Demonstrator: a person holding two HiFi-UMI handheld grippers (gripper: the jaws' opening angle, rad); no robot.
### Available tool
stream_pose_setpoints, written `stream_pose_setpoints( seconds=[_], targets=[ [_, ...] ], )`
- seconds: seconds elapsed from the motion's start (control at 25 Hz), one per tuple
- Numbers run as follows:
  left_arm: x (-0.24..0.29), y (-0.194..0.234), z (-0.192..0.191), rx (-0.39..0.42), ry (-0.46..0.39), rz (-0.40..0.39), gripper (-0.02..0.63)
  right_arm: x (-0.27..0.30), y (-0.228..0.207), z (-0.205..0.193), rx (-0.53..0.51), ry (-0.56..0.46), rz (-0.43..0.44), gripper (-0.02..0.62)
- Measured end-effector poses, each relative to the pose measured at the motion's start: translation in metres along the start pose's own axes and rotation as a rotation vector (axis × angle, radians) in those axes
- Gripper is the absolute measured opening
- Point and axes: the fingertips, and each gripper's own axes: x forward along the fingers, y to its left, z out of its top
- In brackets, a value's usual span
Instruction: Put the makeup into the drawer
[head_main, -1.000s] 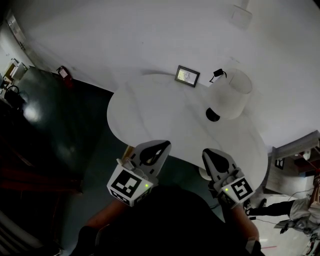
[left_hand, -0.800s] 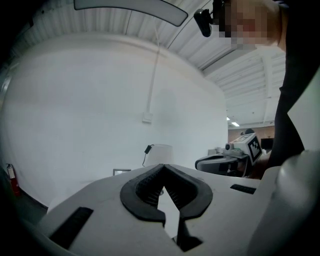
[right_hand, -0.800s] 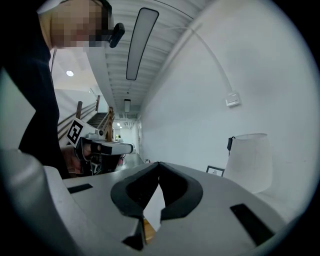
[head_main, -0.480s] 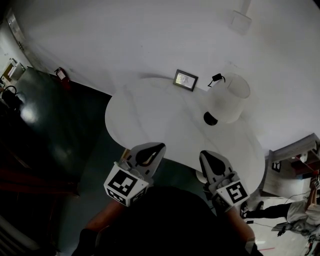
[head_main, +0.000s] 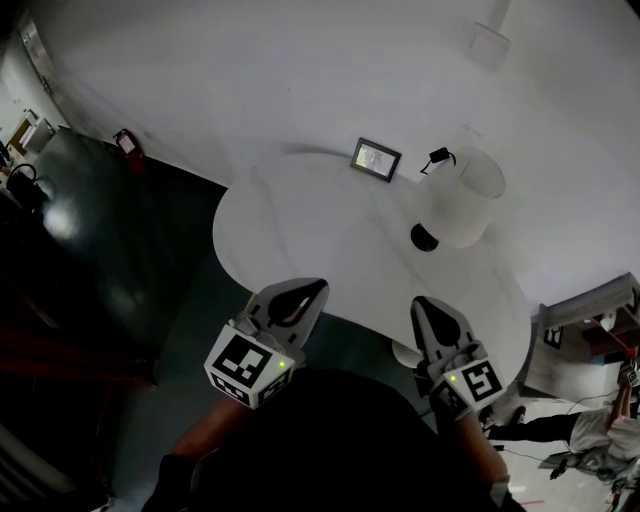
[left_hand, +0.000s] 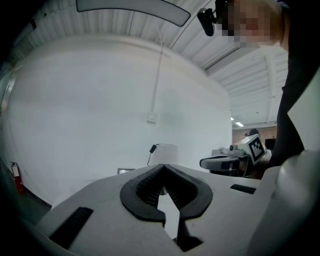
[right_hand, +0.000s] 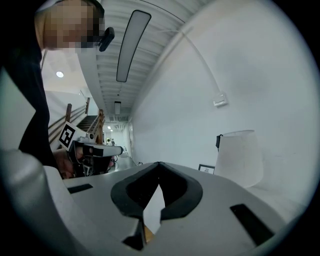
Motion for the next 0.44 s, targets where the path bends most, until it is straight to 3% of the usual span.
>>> stream_pose_setpoints(
  seconds=[0.44],
  targets=[
    [-0.012,0.007,-0.002,-0.004,0.0,0.037,0.011,0.006,0.008,0.003,-0.009,-0.012,0.024,0.017]
  ],
)
